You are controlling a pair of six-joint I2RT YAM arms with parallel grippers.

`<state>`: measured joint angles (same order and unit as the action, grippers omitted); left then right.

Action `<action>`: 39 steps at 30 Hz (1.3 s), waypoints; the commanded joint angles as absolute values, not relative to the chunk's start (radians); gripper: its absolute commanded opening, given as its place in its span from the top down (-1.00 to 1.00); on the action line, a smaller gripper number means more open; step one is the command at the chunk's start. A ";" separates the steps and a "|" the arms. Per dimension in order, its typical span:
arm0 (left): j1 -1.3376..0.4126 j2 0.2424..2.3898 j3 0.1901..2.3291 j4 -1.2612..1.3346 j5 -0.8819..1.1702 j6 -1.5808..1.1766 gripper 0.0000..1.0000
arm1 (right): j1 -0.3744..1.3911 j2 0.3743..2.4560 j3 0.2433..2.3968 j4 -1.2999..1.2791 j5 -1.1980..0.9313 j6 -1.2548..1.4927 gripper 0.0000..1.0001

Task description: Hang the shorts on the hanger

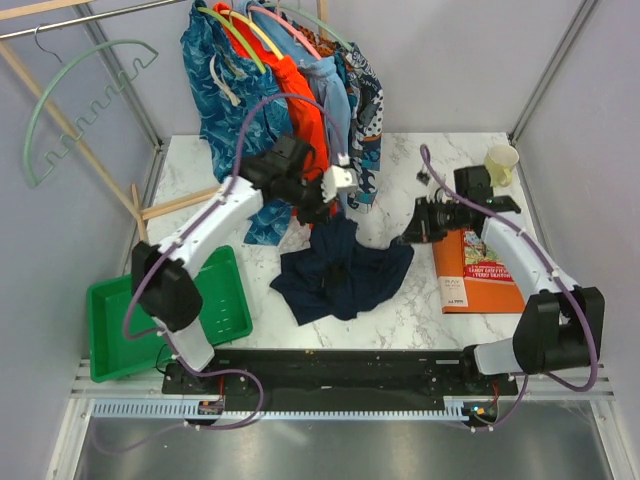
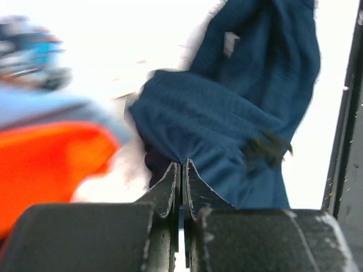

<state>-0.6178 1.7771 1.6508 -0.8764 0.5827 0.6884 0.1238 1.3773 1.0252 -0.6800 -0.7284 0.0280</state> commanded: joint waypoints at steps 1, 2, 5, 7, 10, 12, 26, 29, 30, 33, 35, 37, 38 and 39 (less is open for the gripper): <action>-0.595 1.545 1.672 -1.077 0.643 0.811 0.96 | 0.066 1.439 1.271 -0.784 -0.710 -0.075 1.00; -0.595 1.519 1.643 -1.107 0.643 0.869 0.96 | 0.060 1.451 1.351 -0.804 -0.709 -0.093 1.00; -0.613 1.422 1.461 -1.228 0.624 1.018 0.97 | 0.058 1.491 1.440 -0.905 -0.716 -0.173 1.00; -0.638 1.385 1.305 -1.298 0.606 1.095 0.95 | 0.061 1.502 1.433 -0.945 -0.715 -0.227 1.00; -0.704 1.347 1.198 -1.270 0.587 1.083 0.11 | 0.067 1.514 1.362 -0.969 -0.716 -0.284 1.00; -0.700 1.354 1.207 -1.249 0.601 1.031 -0.18 | 0.081 1.528 1.316 -0.974 -0.739 -0.291 1.00; -0.848 1.428 1.147 -0.671 0.401 0.689 -0.49 | 0.092 1.509 1.190 -0.907 -0.784 -0.249 1.00; -0.891 1.518 1.181 -0.646 0.330 0.669 -0.55 | 0.091 1.506 1.186 -0.910 -0.785 -0.245 1.00; -0.896 1.541 1.199 -0.637 0.306 0.666 -0.56 | 0.091 1.506 1.186 -0.911 -0.785 -0.247 1.00; -0.925 1.600 1.221 -0.624 0.253 0.696 -0.65 | 0.091 1.503 1.183 -0.923 -0.785 -0.258 1.00; -0.954 1.629 1.221 -0.618 0.241 0.729 -0.65 | 0.091 1.503 1.181 -0.928 -0.790 -0.262 1.00; -0.977 1.655 1.218 -0.621 0.222 0.745 -0.52 | 0.091 1.503 1.181 -0.930 -0.792 -0.264 1.00; -0.982 1.666 1.215 -0.624 0.225 0.744 -0.42 | 0.091 1.502 1.183 -0.930 -0.790 -0.264 1.00; -0.983 1.664 1.207 -0.621 0.244 0.745 -0.32 | 0.092 1.500 1.186 -0.931 -0.788 -0.264 1.00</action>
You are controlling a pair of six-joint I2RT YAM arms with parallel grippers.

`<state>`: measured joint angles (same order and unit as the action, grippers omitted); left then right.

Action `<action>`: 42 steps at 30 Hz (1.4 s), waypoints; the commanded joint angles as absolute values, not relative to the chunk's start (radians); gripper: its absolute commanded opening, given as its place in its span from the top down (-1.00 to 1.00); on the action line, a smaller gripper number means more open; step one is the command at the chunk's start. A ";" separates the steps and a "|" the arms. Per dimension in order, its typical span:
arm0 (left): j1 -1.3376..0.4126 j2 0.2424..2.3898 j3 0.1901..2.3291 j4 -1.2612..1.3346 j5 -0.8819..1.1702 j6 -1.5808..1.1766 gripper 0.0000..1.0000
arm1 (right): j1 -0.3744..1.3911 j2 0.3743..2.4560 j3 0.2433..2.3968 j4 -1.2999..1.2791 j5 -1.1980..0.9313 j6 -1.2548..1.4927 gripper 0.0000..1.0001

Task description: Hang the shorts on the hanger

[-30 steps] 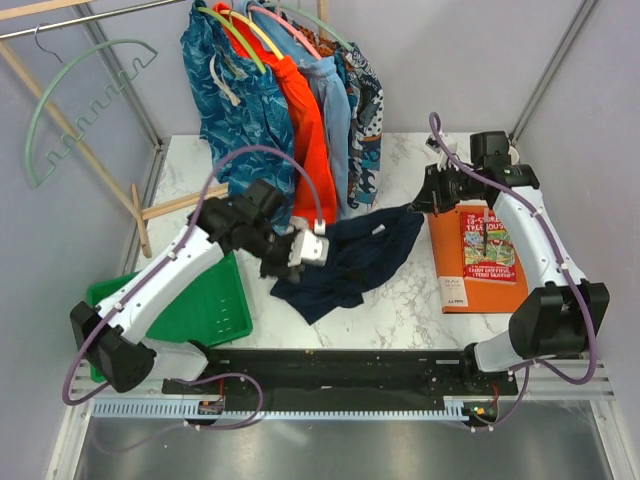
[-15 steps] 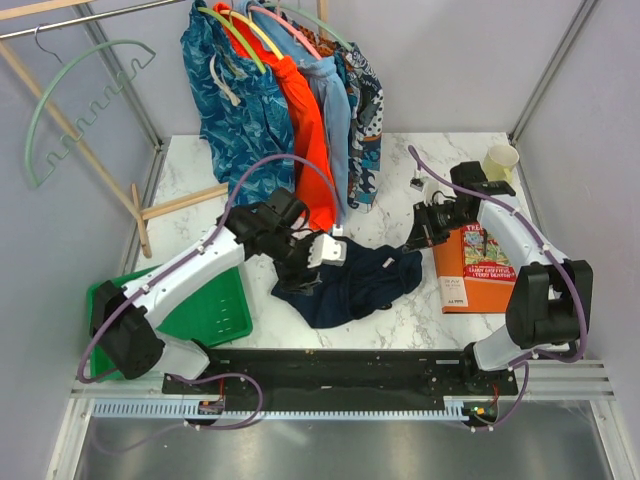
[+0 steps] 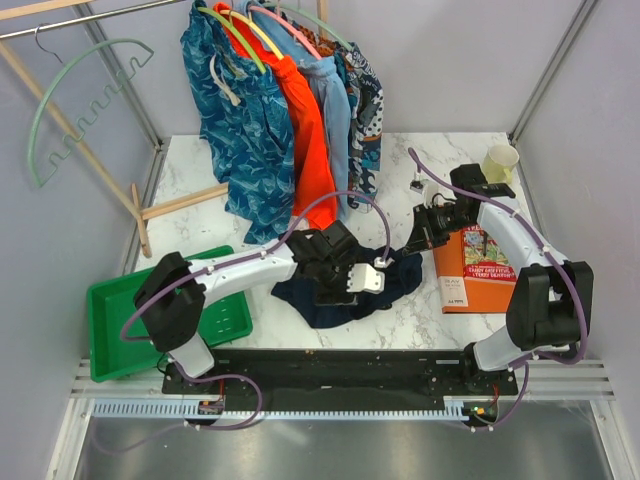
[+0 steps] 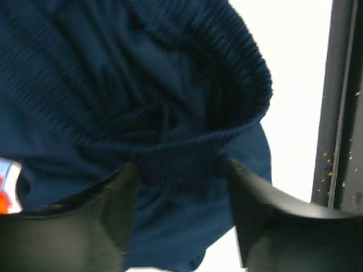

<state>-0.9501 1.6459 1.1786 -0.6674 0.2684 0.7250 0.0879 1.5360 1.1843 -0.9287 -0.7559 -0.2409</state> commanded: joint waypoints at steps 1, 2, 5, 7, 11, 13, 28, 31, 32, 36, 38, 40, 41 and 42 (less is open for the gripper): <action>-0.983 1.661 1.207 -0.620 0.253 0.735 -0.07 | 0.092 1.499 1.187 -0.931 -0.787 -0.264 1.00; -0.983 1.651 1.209 -0.618 0.258 0.726 0.10 | 0.091 1.496 1.190 -0.931 -0.784 -0.262 1.00; -0.980 1.626 1.236 -0.632 0.258 0.689 0.67 | 0.092 1.488 1.210 -0.942 -0.790 -0.256 1.00; -0.965 1.594 1.268 -0.647 0.262 0.660 0.97 | 0.089 1.486 1.233 -0.948 -0.798 -0.249 1.00; -0.881 1.508 1.368 -0.706 0.307 0.591 0.96 | 0.071 1.459 1.307 -0.969 -0.781 -0.244 1.00; -0.806 1.448 1.434 -0.722 0.314 0.551 0.97 | 0.038 1.445 1.385 -0.977 -0.769 -0.242 1.00; -0.678 1.336 1.980 -0.736 0.103 0.495 0.96 | -0.060 1.408 2.046 -0.808 -0.775 -0.118 1.00; -0.678 1.263 1.967 -0.738 0.136 0.476 0.97 | -0.058 1.344 2.052 -0.782 -0.811 -0.117 1.00; -0.678 1.243 1.954 -0.739 0.146 0.465 0.97 | -0.060 1.304 2.049 -0.775 -0.822 -0.117 1.00; -0.680 1.143 1.852 -0.745 0.170 0.388 0.97 | -0.058 1.217 1.993 -0.758 -0.857 -0.118 1.00; -0.680 1.112 1.816 -0.750 0.172 0.356 0.96 | -0.058 1.209 1.985 -0.770 -0.868 -0.132 1.00; -0.680 1.106 1.801 -0.767 0.209 0.327 0.97 | -0.058 1.230 2.002 -0.813 -0.871 -0.140 1.00; -0.680 1.106 1.787 -0.770 0.216 0.313 0.96 | -0.058 1.259 2.005 -0.824 -0.883 -0.138 1.00; -0.680 1.109 1.781 -0.776 0.245 0.293 0.96 | -0.057 1.276 2.003 -0.837 -0.894 -0.137 1.00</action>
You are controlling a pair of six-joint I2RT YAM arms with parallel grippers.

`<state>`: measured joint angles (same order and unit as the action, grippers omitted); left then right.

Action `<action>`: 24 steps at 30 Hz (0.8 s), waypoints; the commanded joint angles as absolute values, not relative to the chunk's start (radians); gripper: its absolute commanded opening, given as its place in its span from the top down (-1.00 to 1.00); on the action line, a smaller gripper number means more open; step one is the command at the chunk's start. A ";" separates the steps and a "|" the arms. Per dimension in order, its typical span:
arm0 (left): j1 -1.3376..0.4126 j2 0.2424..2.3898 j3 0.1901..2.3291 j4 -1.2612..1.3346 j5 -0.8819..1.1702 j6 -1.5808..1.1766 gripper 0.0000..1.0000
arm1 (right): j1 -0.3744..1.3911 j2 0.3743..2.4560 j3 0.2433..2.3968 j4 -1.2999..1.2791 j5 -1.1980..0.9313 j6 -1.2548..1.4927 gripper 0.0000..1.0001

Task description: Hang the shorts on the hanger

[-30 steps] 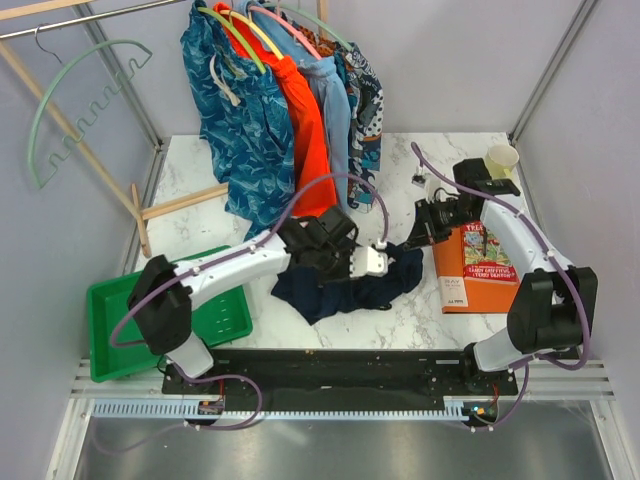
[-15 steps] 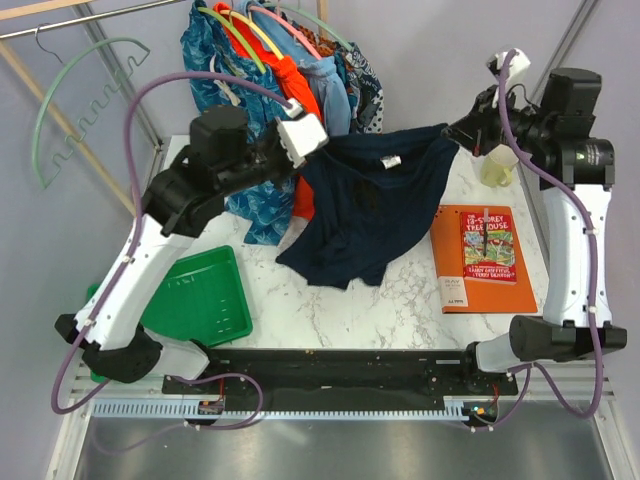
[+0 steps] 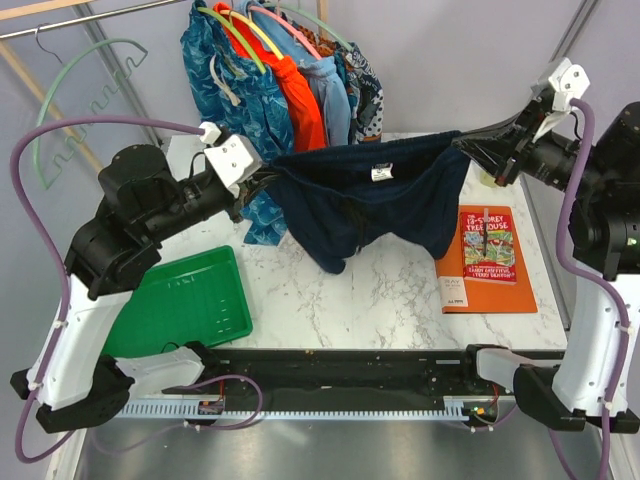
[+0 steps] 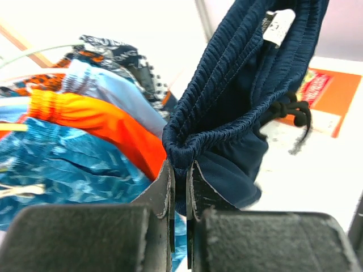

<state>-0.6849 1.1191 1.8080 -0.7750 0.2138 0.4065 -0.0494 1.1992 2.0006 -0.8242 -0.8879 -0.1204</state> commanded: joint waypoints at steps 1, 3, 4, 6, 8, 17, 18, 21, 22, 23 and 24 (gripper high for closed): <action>-0.680 1.115 1.775 -0.793 0.259 0.287 0.97 | -0.054 1.296 1.997 -0.841 -0.905 -0.129 1.00; -0.678 1.134 1.729 -0.801 0.246 0.232 0.97 | -0.008 1.348 1.945 -0.853 -0.907 -0.126 1.00; -0.678 1.138 1.701 -0.814 0.252 0.219 0.96 | 0.035 1.365 1.922 -0.867 -0.893 -0.133 1.00; -0.680 1.146 1.594 -0.816 0.274 0.201 0.96 | 0.145 1.405 1.802 -0.878 -0.839 -0.176 1.00; -0.680 1.152 1.480 -0.815 0.282 0.201 0.97 | 0.230 1.433 1.702 -0.815 -0.793 -0.183 1.00; -0.554 1.250 1.163 -0.772 0.270 0.164 0.96 | 0.347 1.758 1.516 -0.729 -0.629 -0.155 0.19; -0.537 1.264 1.146 -0.756 0.275 0.170 0.96 | 0.348 1.775 1.517 -0.727 -0.620 -0.149 -0.06; -0.523 1.272 1.086 -0.723 0.288 0.179 0.97 | 0.348 1.764 1.502 -0.716 -0.583 -0.124 -0.21; -0.523 1.276 1.065 -0.710 0.287 0.179 0.96 | 0.348 1.744 1.491 -0.709 -0.574 -0.114 -0.21; -0.523 1.279 1.059 -0.701 0.288 0.176 0.96 | 0.348 1.734 1.471 -0.690 -0.566 -0.104 -0.20; -0.523 1.282 1.054 -0.693 0.290 0.175 0.96 | 0.351 1.714 1.460 -0.681 -0.555 -0.098 -0.20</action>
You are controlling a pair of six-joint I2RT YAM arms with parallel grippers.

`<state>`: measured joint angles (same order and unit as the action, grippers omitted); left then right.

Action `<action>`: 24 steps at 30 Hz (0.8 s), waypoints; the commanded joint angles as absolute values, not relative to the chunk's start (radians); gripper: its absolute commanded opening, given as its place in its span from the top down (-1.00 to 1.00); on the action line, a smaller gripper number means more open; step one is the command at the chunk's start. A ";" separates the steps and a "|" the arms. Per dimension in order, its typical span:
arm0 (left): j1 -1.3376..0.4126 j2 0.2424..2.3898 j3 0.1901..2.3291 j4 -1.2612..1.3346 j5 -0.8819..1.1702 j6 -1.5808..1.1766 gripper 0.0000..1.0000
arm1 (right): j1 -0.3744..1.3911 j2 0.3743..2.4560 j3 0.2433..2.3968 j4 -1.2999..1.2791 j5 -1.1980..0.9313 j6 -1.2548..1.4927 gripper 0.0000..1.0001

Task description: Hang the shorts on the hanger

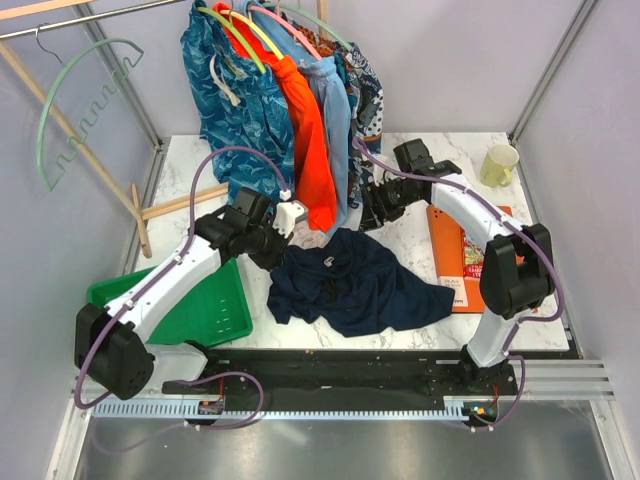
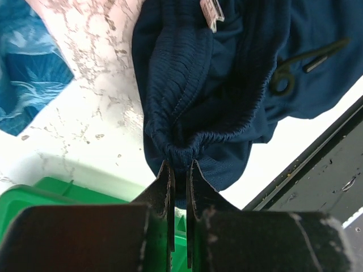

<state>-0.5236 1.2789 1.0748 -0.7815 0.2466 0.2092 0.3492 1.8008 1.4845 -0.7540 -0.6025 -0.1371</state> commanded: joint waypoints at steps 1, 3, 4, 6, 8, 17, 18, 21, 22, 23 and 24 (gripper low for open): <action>-0.523 1.285 1.051 -0.690 0.291 0.173 0.97 | 0.351 1.706 1.453 -0.677 -0.548 -0.092 -0.18; -0.522 1.299 1.051 -0.689 0.299 0.169 0.97 | 0.359 1.689 1.437 -0.675 -0.566 -0.094 -0.09; -0.522 1.302 1.051 -0.687 0.301 0.169 0.97 | 0.365 1.687 1.434 -0.684 -0.571 -0.089 -0.09; -0.522 1.307 1.052 -0.683 0.308 0.172 0.97 | 0.396 1.703 1.428 -0.687 -0.571 -0.083 -0.11; -0.522 1.315 1.052 -0.680 0.313 0.176 0.96 | 0.431 1.721 1.428 -0.663 -0.552 -0.063 -0.14; -0.520 1.305 1.043 -0.680 0.302 0.178 0.96 | 0.521 1.937 1.551 -0.588 -0.347 -0.014 -0.36; -0.520 1.302 1.042 -0.680 0.296 0.176 0.97 | 0.528 1.959 1.551 -0.580 -0.324 -0.009 -0.36; -0.520 1.290 1.032 -0.678 0.284 0.183 0.97 | 0.540 1.997 1.546 -0.568 -0.236 -0.009 -0.29; -0.520 1.287 1.029 -0.680 0.285 0.184 0.97 | 0.538 2.003 1.546 -0.575 -0.223 -0.009 -0.24; -0.520 1.284 1.028 -0.681 0.284 0.184 0.96 | 0.538 2.008 1.549 -0.581 -0.197 -0.009 -0.07; -0.520 1.282 1.026 -0.678 0.284 0.186 0.96 | 0.538 2.013 1.549 -0.590 -0.181 -0.009 0.09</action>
<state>-0.5232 1.3148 1.0367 -0.7158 0.2729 0.2020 0.5354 2.0006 1.5070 -0.6003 -0.3000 -0.0250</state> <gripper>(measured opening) 0.056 0.558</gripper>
